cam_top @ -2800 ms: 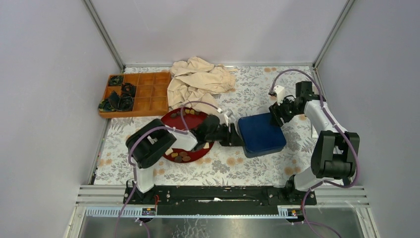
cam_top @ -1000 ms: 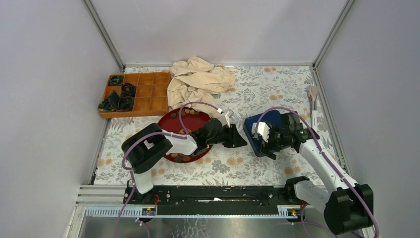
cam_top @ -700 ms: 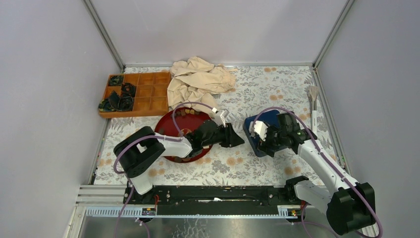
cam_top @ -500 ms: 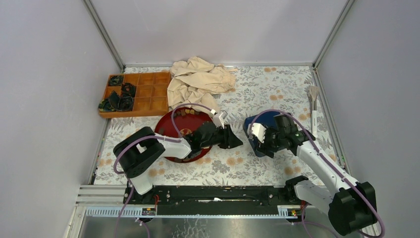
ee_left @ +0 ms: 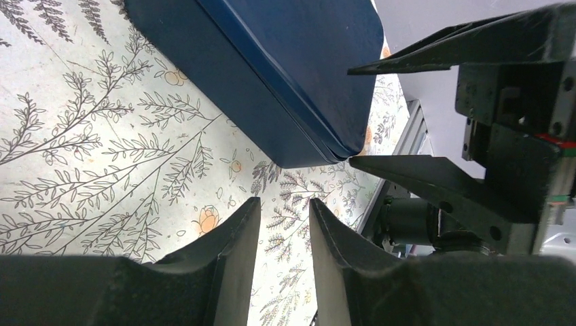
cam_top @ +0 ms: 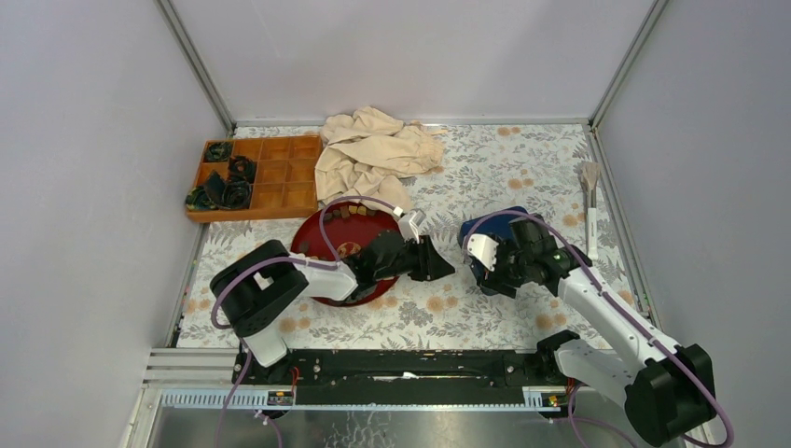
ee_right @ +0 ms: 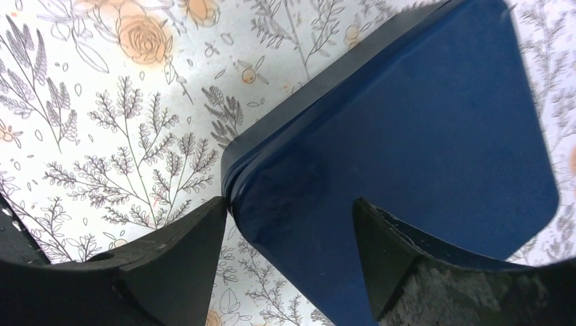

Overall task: Pack the chocolate
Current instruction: Adjust the packing box at the center of the board.

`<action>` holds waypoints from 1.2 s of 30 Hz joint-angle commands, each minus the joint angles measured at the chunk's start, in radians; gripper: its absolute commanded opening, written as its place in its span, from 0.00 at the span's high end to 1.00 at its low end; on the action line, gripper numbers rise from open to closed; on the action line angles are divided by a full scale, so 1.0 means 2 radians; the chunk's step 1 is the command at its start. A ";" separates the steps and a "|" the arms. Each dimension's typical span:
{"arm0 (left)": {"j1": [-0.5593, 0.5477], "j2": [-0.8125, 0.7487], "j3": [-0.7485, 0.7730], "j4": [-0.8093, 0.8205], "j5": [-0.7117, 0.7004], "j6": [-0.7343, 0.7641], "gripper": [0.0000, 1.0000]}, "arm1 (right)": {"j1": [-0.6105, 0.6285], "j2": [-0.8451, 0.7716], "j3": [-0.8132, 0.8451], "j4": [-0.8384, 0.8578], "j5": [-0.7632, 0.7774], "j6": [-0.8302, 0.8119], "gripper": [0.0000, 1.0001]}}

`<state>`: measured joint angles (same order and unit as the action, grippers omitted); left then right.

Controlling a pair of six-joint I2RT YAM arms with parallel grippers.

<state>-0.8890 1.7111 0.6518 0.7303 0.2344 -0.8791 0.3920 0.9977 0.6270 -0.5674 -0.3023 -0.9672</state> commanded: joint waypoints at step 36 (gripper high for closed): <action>0.058 0.030 0.107 -0.019 -0.016 0.060 0.42 | 0.065 -0.049 0.101 -0.065 0.063 0.132 0.27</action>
<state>-0.8379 1.7130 0.7563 0.7021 0.2176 -0.8082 0.5724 0.9558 0.6861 -0.6331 -0.0910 -0.7872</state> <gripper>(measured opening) 0.561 0.731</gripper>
